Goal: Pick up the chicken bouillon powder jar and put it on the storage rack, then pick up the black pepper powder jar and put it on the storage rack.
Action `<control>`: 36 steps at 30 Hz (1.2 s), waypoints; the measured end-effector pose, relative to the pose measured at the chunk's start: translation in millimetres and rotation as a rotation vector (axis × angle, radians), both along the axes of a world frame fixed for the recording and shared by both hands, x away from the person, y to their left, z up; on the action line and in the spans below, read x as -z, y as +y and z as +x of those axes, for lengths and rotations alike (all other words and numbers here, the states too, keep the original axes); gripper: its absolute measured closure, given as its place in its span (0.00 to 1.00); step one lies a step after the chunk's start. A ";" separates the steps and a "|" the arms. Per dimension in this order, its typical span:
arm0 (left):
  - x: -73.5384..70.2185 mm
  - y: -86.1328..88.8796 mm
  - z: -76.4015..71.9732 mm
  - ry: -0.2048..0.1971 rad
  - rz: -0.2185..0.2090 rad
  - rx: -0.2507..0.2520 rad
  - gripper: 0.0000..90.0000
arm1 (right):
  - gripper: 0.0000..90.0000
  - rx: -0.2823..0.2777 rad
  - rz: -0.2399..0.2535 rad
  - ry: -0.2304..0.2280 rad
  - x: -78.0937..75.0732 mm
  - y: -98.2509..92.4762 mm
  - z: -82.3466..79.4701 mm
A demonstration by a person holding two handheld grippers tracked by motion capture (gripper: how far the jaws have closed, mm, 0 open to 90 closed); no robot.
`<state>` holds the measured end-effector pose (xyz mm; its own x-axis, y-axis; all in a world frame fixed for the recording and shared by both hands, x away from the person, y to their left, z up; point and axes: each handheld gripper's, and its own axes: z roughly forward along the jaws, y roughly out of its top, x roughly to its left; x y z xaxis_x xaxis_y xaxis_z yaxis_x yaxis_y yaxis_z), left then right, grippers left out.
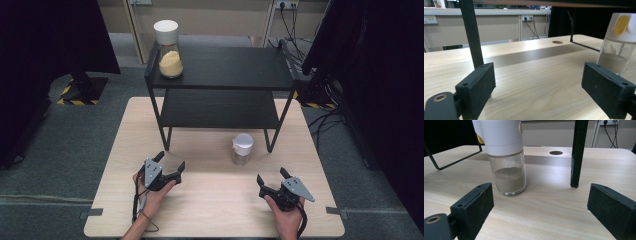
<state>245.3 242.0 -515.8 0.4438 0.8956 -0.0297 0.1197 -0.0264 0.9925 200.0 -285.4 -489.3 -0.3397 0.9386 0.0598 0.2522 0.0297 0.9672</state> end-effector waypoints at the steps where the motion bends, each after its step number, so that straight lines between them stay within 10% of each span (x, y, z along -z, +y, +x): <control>1: 0.2 -0.1 0.0 -0.001 -0.001 -0.001 0.13 | 0.08 0.000 0.000 0.000 0.0 -0.1 0.1; 36: -2.5 -1.2 1.1 -0.006 0.042 0.028 0.12 | 0.08 -0.067 -0.006 -0.053 -19.2 10.5 19.2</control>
<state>246.4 240.8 -513.4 0.4692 0.8831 0.0102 0.1126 -0.0713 0.9911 219.2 -274.9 -470.1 -0.4046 0.9138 0.0347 0.1983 0.0506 0.9788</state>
